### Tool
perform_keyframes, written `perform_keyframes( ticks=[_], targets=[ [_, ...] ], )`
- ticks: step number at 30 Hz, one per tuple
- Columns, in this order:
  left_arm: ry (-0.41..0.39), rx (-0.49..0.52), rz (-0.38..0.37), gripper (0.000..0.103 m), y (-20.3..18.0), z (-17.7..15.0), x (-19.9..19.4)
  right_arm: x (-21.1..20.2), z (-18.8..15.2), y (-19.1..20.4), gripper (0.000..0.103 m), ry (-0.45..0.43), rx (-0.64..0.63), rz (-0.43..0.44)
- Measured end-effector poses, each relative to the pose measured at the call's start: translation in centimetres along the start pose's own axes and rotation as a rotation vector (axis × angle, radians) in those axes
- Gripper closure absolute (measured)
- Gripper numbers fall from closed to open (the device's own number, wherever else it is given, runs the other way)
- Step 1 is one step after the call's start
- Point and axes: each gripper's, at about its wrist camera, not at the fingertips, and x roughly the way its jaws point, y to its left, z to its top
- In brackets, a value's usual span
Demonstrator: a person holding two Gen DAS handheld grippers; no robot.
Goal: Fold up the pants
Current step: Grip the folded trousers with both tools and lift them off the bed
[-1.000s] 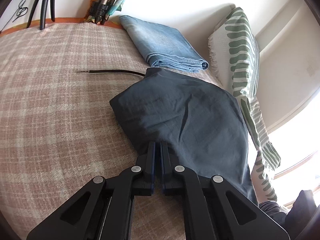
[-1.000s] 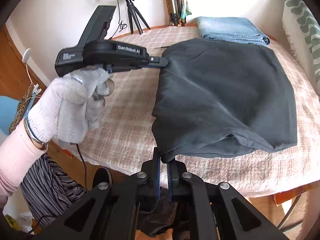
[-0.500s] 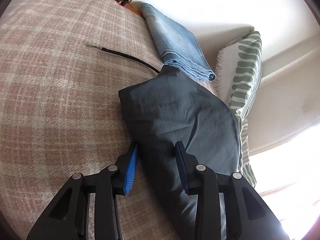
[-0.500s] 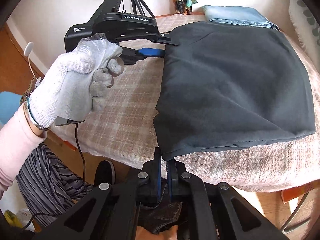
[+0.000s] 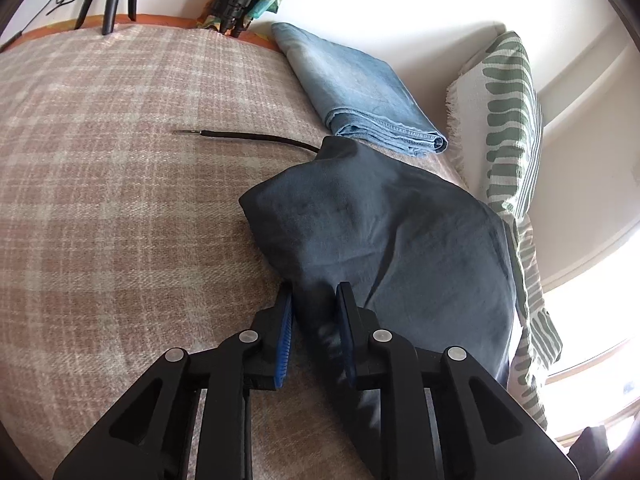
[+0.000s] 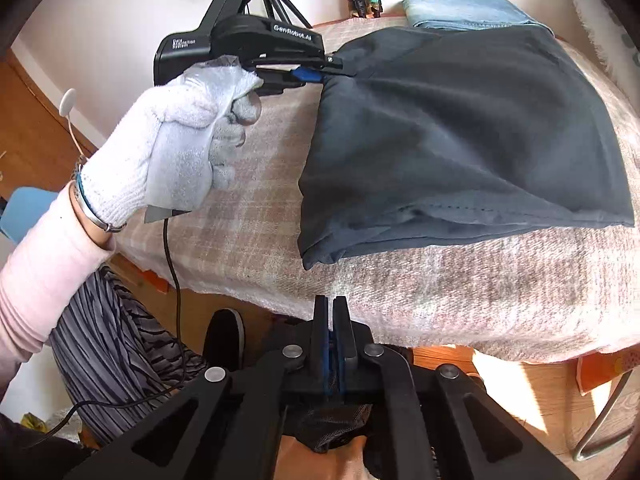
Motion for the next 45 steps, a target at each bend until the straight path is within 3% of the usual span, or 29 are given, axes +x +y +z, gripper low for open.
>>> perform_keyframes(
  ticks=[2,7,9,11,12,14,16,20,27,35,38,41,45],
  targets=[
    [-0.002,-0.002,-0.001,0.075,0.1,-0.3,-0.8,-2.3,0.4,-0.5,0.069,-0.046,-0.023,0.006],
    [-0.01,0.001,-0.011,0.073,-0.5,-1.2,-1.6,-7.5,3.1,-2.7,0.066,-0.165,-0.077,-0.031],
    [0.002,0.009,-0.012,0.065,-1.2,-1.4,-1.2,-7.9,5.3,-3.1,0.059,-0.199,-0.082,-0.089],
    [0.028,0.015,-0.018,0.052,-1.6,-1.6,-0.5,-8.0,7.6,-4.9,0.032,-0.206,-0.085,-0.137],
    [0.039,0.015,-0.012,0.051,-1.7,-1.7,-0.2,-7.7,8.8,-5.8,0.028,-0.21,-0.089,-0.164],
    [0.055,0.017,-0.009,0.051,-1.8,-1.6,0.3,-6.9,11.2,-7.8,0.027,-0.211,-0.096,-0.251],
    [0.06,0.003,-0.008,0.051,-1.5,-1.3,0.8,-6.0,13.4,-10.6,0.026,-0.176,-0.065,-0.269],
    [0.055,-0.035,-0.036,0.051,-1.1,-0.5,1.1,-4.1,16.9,-16.6,0.023,-0.078,0.074,-0.113],
    [0.057,-0.062,-0.084,0.051,-0.5,0.4,1.8,0.2,18.4,-21.6,0.023,-0.012,0.163,0.067],
    [0.065,-0.049,-0.135,0.054,-0.4,0.8,2.4,2.7,17.6,-24.2,0.019,0.007,0.204,0.305],
    [0.064,-0.073,-0.155,0.056,-0.1,1.0,2.5,3.0,17.5,-24.1,0.019,0.007,0.184,0.354],
    [0.058,-0.079,-0.139,0.071,0.1,1.2,2.8,3.4,17.8,-23.7,0.019,0.017,0.163,0.365],
    [0.053,-0.086,-0.129,0.079,0.1,1.3,3.3,3.6,17.8,-23.6,0.028,0.022,0.153,0.357]
  ],
)
